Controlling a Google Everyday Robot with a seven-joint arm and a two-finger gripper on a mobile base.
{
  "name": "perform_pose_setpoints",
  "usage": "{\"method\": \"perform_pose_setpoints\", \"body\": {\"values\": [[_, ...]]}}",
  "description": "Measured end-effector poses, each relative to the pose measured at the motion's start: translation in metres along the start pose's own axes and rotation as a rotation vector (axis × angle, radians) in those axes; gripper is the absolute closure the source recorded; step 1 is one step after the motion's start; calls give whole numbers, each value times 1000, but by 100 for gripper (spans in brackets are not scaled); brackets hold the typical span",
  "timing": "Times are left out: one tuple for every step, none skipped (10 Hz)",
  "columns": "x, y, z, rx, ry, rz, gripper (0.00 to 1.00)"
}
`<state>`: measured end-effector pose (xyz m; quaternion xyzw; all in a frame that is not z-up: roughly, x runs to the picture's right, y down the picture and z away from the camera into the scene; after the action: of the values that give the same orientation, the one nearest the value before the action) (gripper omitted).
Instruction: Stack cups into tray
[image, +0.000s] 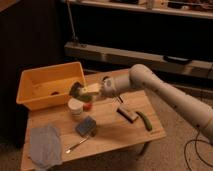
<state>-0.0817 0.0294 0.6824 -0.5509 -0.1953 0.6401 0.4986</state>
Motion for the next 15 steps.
{"method": "perform_pose_setpoints", "body": {"values": [[-2, 2, 9, -8, 13, 3, 69], [-3, 2, 18, -15, 27, 9, 69], [-3, 1, 21, -18, 33, 12, 69], [-4, -1, 27, -24, 42, 17, 69], [-4, -1, 35, -33, 52, 22, 69], [-5, -4, 38, -39, 54, 32, 69], [-5, -7, 40, -41, 55, 40, 69], [-7, -10, 46, -45, 61, 52, 69], [-9, -13, 49, -46, 64, 62, 69], [-11, -15, 51, -48, 64, 70, 69], [-13, -17, 54, -50, 65, 81, 69], [-15, -18, 58, -52, 68, 88, 69], [-17, -19, 62, -54, 71, 96, 69], [-18, -20, 65, -54, 72, 103, 69], [-19, -23, 68, -54, 73, 112, 69]]}}
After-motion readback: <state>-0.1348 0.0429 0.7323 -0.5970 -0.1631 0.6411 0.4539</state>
